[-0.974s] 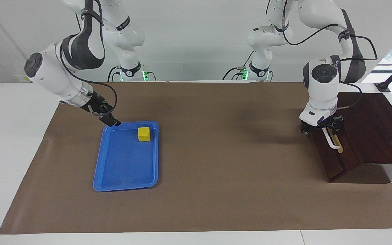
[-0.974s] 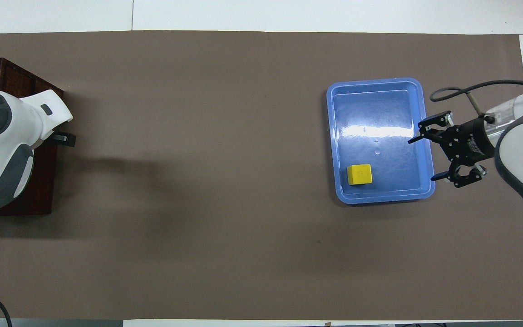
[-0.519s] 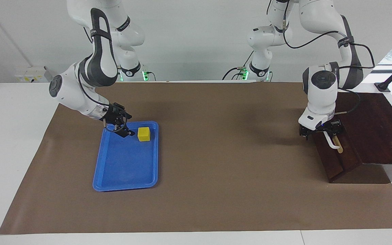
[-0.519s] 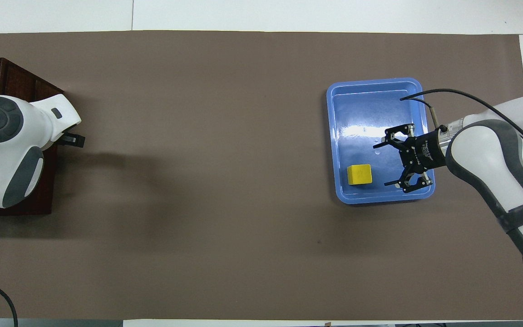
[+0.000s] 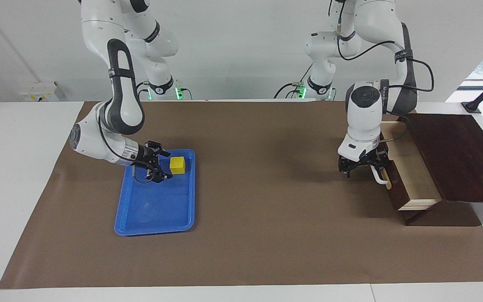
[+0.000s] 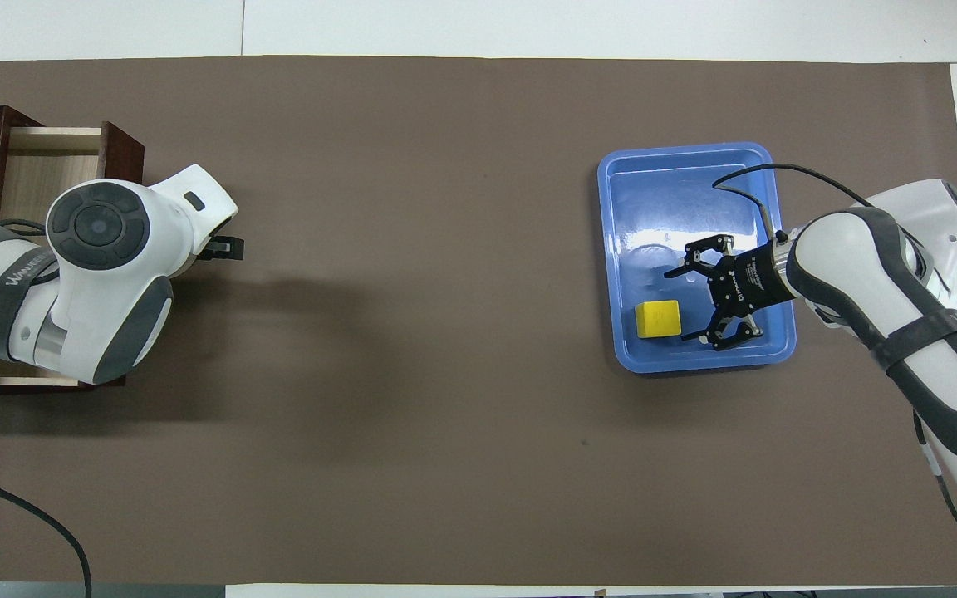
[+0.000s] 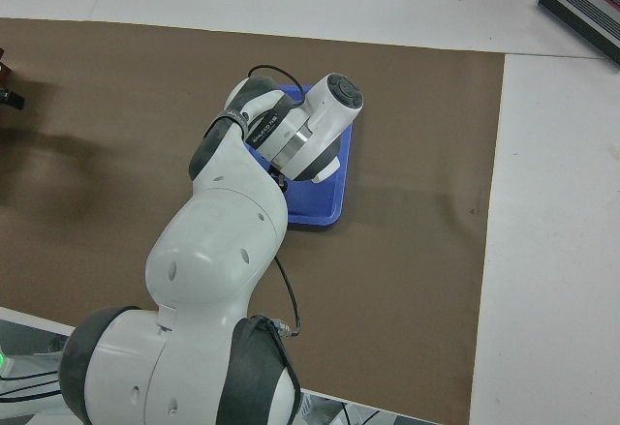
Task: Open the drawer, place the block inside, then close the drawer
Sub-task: 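Pull the drawer open with the left gripper while the right gripper reaches the tray, then lower the right gripper onto the yellow block while the left gripper moves out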
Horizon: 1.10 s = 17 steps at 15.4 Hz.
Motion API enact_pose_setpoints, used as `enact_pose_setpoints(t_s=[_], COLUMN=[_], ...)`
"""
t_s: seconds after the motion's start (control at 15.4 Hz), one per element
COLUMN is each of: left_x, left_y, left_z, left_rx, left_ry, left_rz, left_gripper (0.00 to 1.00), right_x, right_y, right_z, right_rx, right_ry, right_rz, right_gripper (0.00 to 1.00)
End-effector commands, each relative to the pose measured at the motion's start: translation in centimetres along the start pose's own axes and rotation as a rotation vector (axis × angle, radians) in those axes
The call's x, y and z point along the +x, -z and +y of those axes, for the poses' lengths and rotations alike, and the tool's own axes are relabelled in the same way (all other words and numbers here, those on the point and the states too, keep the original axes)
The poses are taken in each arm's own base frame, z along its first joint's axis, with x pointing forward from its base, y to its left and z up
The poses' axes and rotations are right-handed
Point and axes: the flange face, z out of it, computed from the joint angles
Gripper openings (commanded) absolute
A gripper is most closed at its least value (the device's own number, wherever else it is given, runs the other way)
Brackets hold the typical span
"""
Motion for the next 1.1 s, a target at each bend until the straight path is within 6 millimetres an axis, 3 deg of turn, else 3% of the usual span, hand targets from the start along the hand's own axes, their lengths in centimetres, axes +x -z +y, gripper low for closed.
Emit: enact_pose_setpoints(t_s=[0.0, 0.45, 0.58, 0.71, 0.84, 1.04], left_x=[-0.2, 0.5, 2.5, 3.9, 4.2, 3.4], left_y=[0.5, 1.7, 4.0, 7.8, 11.0, 16.7], left_z=[2.6, 2.7, 1.5, 0.3, 0.2, 0.3], left_rx=[-0.029, -0.027, -0.019, -0.063, -0.068, -0.134], left_ry=[0.03, 0.05, 0.093, 0.161, 0.201, 0.439], left_rz=[-0.021, -0.044, -0.089, -0.147, -0.181, -0.243], left_gripper=[1.0, 1.0, 1.0, 1.0, 1.0, 1.0], right_x=[-0.3, -0.8, -0.7, -0.7, -0.6, -0.6], right_y=[0.3, -0.6, -0.7, -1.0, -1.0, -1.2], right_z=[-0.3, 0.1, 0.2, 0.5, 0.6, 0.6], right_rx=[0.011, -0.014, -0.017, -0.019, -0.021, -0.019], right_ry=[-0.006, -0.001, -0.003, 0.003, 0.007, 0.008], right_rz=[-0.028, -0.034, -0.035, -0.032, -0.033, -0.029], right_gripper=[1.0, 1.0, 1.0, 1.0, 1.0, 1.0])
